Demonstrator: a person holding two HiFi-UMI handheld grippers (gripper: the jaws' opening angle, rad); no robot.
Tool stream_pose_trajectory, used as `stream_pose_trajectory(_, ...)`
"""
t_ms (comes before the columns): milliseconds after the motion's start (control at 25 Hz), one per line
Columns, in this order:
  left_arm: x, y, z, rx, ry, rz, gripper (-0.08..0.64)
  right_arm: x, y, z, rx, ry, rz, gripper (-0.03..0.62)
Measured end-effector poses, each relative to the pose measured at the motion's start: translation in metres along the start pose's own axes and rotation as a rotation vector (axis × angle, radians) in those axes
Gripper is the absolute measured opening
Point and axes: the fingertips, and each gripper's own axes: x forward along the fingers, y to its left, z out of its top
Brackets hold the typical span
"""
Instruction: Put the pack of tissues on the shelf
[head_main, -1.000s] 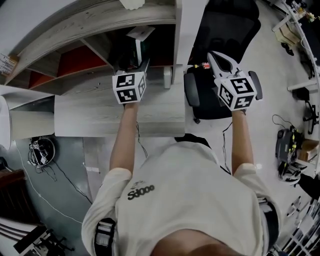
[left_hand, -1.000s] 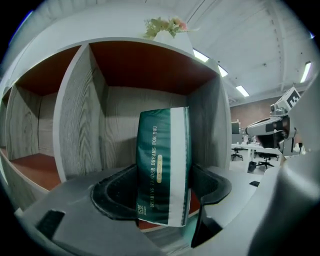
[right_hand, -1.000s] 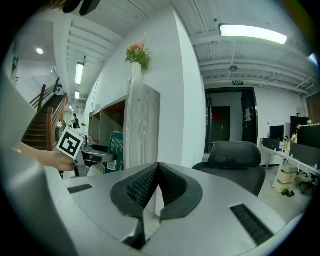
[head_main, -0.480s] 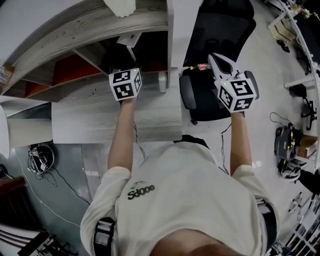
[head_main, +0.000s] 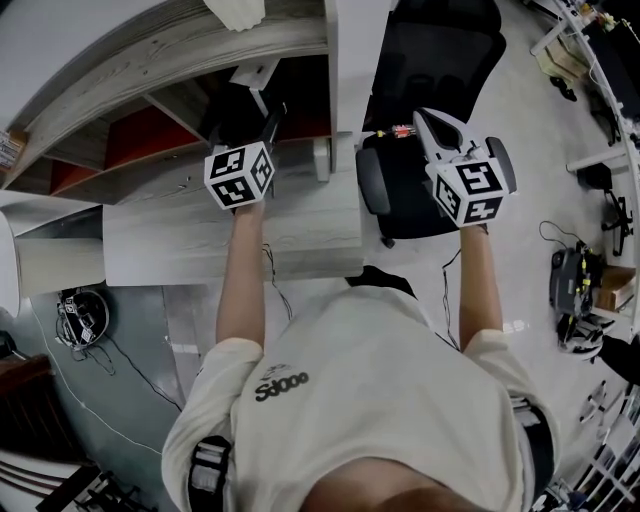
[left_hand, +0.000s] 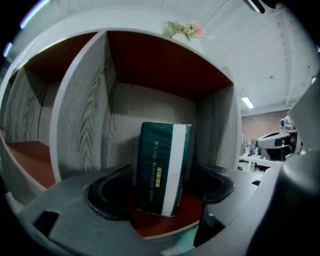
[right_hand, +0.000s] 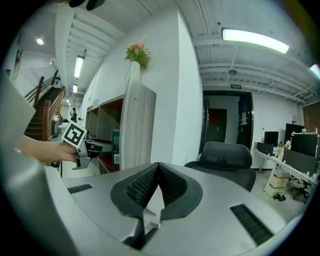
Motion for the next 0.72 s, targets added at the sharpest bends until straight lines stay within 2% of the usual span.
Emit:
stream_pose_trajectory(200,-0.035,-0.007,-0.012,0.028,0.042,-0.029,0.370,-0.026,0.015,-0.004,0.001,-0.014,0.011,0.005)
stream_pose_trajectory(360,-0.077,-0.014,-0.013,0.109,0.045,-0.024,0.183,-0.050,0.039,0.000,-0.020,-0.032,0.030,0.005)
stream_pose_trajectory(480,-0.112,-0.017,-0.009,0.140,0.025,-0.015,0.118,-0.067,0.059,0.005,-0.027,-0.045,0.043,0.005)
stream_pose_trajectory(560,-0.138,-0.015,-0.007,0.138,0.000,0.004,0.045,-0.079,0.075,0.009,-0.033,-0.057,0.053,0.003)
stream_pose_trajectory(720,-0.186,-0.014,-0.011,0.165,-0.001,0.024,0.018,-0.103,0.105,0.010,-0.053,-0.067,0.068,0.003)
